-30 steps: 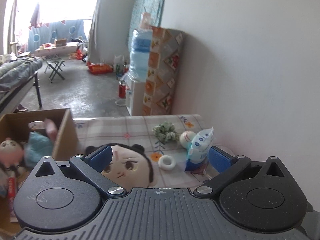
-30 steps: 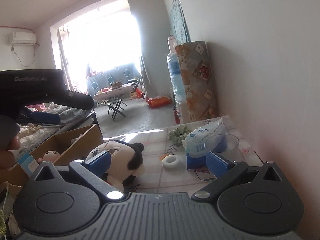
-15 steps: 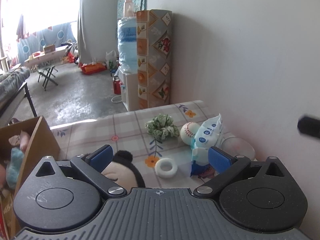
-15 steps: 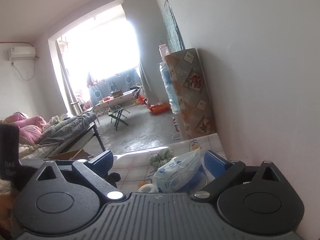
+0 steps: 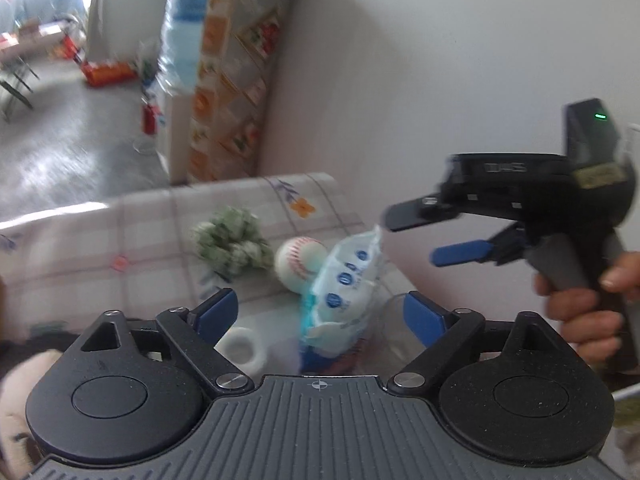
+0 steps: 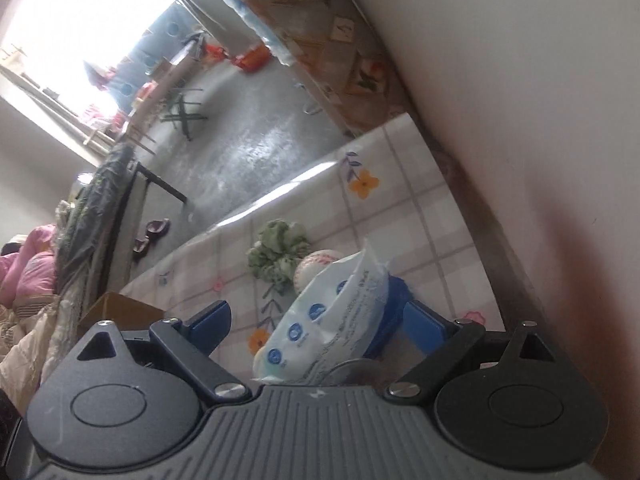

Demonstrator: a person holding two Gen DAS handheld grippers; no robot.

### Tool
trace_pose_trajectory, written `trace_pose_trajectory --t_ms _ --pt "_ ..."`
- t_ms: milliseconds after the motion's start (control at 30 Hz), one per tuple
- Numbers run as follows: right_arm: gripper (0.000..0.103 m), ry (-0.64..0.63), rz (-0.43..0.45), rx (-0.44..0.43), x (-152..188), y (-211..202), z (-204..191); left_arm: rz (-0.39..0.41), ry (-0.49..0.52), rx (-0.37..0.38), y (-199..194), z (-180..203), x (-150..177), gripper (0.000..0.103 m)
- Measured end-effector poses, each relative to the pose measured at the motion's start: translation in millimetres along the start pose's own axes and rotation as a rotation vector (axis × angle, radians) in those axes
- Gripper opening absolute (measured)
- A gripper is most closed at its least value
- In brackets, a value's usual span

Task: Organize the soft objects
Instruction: 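Grasp the white wipes pack with the left gripper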

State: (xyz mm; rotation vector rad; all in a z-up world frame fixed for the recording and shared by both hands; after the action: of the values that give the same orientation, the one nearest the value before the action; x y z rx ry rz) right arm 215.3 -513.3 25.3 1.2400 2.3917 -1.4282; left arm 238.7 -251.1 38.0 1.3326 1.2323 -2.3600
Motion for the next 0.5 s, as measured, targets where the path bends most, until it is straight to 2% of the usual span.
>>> trace_pose_trajectory --t_ms 100,200,300,400,500 --pt "0.096 0.019 -0.051 0.043 -11 28 5 -0.055 -0.023 0.042 24 0 -2 0.085" --pt "0.094 0.078 -0.113 0.050 -16 54 15 -0.112 -0.063 0.074 48 -3 -8 0.081" --pt "0.083 0.114 -0.178 0.025 -17 74 21 -0.162 -0.090 0.112 68 -4 -14 0.080" --pt "0.079 0.125 -0.190 0.013 -16 78 22 -0.223 -0.094 0.141 85 -6 -18 0.078" --pt "0.076 0.178 -0.222 -0.044 -18 79 24 -0.275 -0.111 0.144 98 -10 -18 0.075"
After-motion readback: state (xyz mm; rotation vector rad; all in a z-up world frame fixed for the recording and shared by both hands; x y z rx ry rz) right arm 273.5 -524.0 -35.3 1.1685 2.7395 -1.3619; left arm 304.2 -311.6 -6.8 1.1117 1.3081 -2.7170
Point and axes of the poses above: each gripper's, at about its wrist camera, not at the fingertips, and y roughly the way its jaws point, z to its right, x to its underside, the point moved 1 cm from there along y, roughly the way its jaws point, and after that the axes turned 5 degrees about z, right-handed, at the moved point
